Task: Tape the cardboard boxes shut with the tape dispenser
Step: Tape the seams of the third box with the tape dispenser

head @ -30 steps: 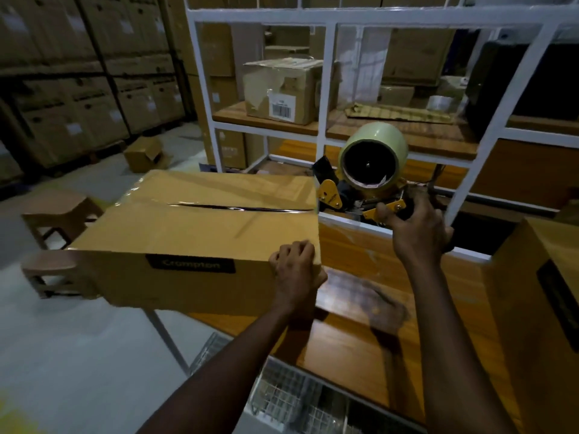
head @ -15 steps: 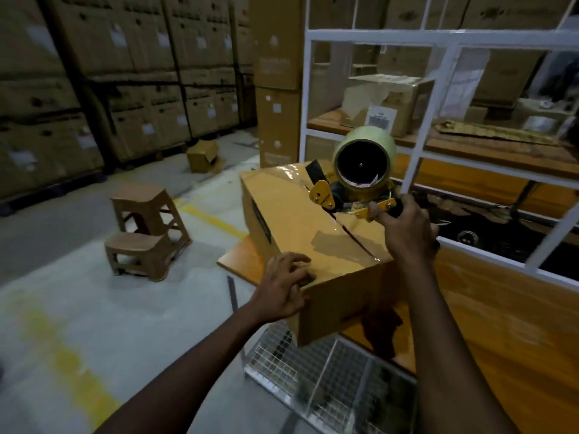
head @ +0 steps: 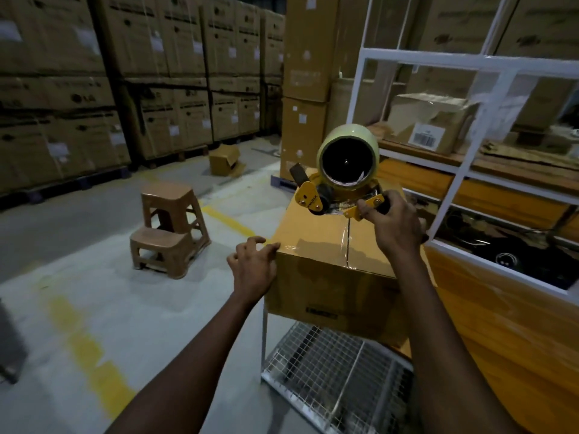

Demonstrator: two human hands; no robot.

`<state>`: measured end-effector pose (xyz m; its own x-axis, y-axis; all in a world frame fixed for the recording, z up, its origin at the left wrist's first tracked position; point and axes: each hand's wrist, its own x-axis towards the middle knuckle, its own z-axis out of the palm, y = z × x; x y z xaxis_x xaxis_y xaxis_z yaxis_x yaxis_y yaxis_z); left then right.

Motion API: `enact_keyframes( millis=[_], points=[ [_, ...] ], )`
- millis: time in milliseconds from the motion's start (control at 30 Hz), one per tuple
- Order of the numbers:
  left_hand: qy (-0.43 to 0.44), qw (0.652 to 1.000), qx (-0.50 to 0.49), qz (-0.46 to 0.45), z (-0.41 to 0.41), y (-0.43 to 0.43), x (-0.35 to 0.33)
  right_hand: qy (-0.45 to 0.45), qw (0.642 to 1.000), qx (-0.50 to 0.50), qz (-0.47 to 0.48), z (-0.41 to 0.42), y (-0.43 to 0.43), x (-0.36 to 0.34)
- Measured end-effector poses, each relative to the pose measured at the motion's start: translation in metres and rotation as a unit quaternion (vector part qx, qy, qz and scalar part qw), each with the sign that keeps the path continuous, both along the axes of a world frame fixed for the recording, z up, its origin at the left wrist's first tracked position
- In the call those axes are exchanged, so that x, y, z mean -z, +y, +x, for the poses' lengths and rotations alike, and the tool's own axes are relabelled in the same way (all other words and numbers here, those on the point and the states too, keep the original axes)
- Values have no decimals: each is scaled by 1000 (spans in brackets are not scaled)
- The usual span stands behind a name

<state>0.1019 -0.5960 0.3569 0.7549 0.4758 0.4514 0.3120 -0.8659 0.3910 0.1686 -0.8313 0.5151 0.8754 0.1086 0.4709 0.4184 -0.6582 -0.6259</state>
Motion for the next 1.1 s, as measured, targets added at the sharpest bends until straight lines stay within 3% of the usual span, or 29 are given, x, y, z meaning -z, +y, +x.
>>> enact_keyframes(
  millis=[67, 100, 133, 167, 233, 267, 300, 367, 467, 567, 667, 967, 1100],
  points=[
    [-56, 993, 16, -100, 0, -16, -20, -10, 1000, -15, 3, 0, 5, -2],
    [-91, 974, 47, -204, 1, -23, -34, -16, 1000, -22, 7, 0, 7, -2],
    [-106, 929, 81, -345, 3, -30, -49, -20, 999, -28, 10, 0, 8, -3],
    [-92, 855, 109, -499, 5, -36, -63, -24, 999, -32, 12, 1, 10, -3],
    [-21, 657, 156, -737, 6, -45, -82, -28, 999, -35, 9, 1, 14, -3],
    [2, 579, 178, -796, 6, -48, -86, -30, 999, -35, 8, 0, 16, -3],
    [12, 528, 199, -825, 7, -51, -88, -32, 999, -36, 8, 0, 17, -3],
    [-1, 464, 220, -858, 10, -59, -94, -33, 999, -36, 4, 0, 18, -4],
    [-75, 400, 184, -895, 14, -68, -103, -27, 999, -36, 3, 4, 19, -3],
    [-140, 386, 136, -901, 18, -69, -108, -27, 999, -32, 3, 6, 19, -1],
    [-171, 394, 110, -896, 21, -66, -108, -30, 999, -25, 4, 7, 17, 1],
    [-177, 577, 40, -797, 7, -30, -63, -35, 993, -8, 110, 15, -1, 7],
    [-172, 639, 21, -750, -1, 3, -53, -17, 999, -30, 38, 26, -10, 12]
  ],
)
